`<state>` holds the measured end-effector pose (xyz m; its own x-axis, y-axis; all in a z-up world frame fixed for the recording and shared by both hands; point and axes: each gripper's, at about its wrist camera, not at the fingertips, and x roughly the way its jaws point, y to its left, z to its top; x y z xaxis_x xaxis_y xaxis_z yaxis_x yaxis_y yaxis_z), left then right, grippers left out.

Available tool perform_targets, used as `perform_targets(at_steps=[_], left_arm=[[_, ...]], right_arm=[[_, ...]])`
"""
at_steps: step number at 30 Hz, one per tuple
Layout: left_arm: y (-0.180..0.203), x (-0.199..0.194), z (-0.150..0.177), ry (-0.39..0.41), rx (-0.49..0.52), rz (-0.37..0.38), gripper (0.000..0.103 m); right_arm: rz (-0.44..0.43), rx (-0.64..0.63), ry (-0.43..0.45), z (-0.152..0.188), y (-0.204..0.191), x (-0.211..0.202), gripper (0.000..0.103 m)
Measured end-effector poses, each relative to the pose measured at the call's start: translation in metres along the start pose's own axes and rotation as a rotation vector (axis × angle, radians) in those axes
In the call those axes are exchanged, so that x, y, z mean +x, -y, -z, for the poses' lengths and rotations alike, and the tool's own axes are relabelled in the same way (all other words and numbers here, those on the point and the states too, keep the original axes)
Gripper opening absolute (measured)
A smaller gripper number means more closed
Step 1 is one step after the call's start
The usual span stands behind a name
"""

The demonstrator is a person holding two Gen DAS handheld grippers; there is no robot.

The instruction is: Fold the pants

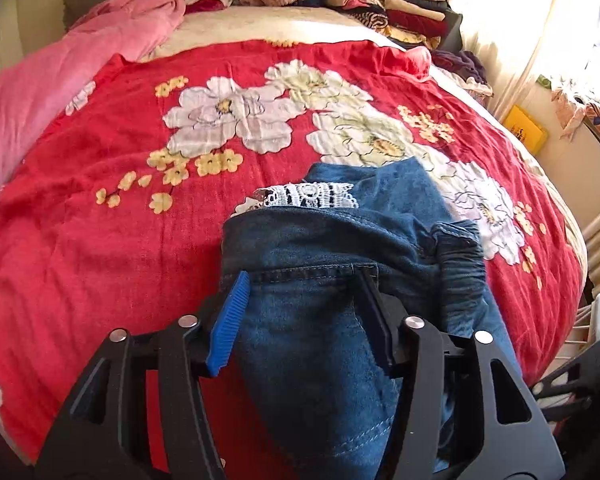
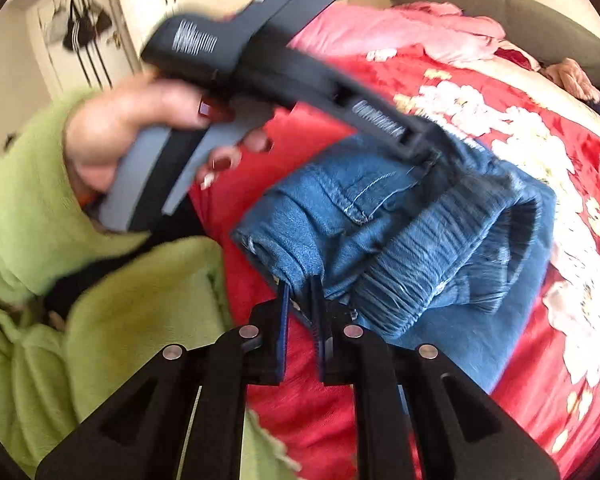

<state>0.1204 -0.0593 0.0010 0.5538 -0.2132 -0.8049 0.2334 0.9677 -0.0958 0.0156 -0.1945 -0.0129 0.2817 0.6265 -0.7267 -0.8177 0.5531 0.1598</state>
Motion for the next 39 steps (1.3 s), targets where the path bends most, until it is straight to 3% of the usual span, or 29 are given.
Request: perform_targets(at_steps=[3, 5, 7, 11, 12, 13, 24, 29, 31, 39], left_arm=[[0.004, -0.012, 0.0, 0.025, 0.003, -0.001, 0.06], [0.008, -0.019, -0.001, 0.045, 0.002, -0.009, 0.064], [0.012, -0.027, -0.001, 0.065, 0.009, -0.011, 0.066], [0.019, -0.041, -0.002, 0.1, 0.023, -0.03, 0.078], [0.019, -0.045, -0.002, 0.107, 0.023, -0.032, 0.081], [0.02, -0.047, -0.002, 0.113, 0.022, -0.033, 0.083], [0.029, -0.076, 0.003, 0.172, 0.036, -0.06, 0.093], [0.03, -0.084, 0.007, 0.183, 0.039, -0.07, 0.093], [0.03, -0.087, 0.01, 0.188, 0.039, -0.071, 0.093], [0.031, -0.097, 0.023, 0.197, 0.042, -0.079, 0.093]], right_arm=[[0.024, 0.032, 0.046, 0.002, 0.003, -0.026, 0.019], [0.049, 0.058, 0.08, 0.003, 0.008, -0.043, 0.03], [0.085, 0.082, 0.111, 0.003, 0.012, -0.058, 0.049], [0.149, 0.134, 0.17, 0.004, 0.025, -0.084, 0.064], [0.175, 0.15, 0.188, 0.002, 0.033, -0.088, 0.074], [0.189, 0.16, 0.202, 0.003, 0.037, -0.093, 0.077], [0.286, 0.235, 0.278, 0.007, 0.049, -0.127, 0.085], [0.303, 0.241, 0.297, 0.003, 0.049, -0.131, 0.085], [0.312, 0.237, 0.308, 0.001, 0.047, -0.133, 0.094], [0.345, 0.238, 0.32, -0.005, 0.042, -0.133, 0.094]])
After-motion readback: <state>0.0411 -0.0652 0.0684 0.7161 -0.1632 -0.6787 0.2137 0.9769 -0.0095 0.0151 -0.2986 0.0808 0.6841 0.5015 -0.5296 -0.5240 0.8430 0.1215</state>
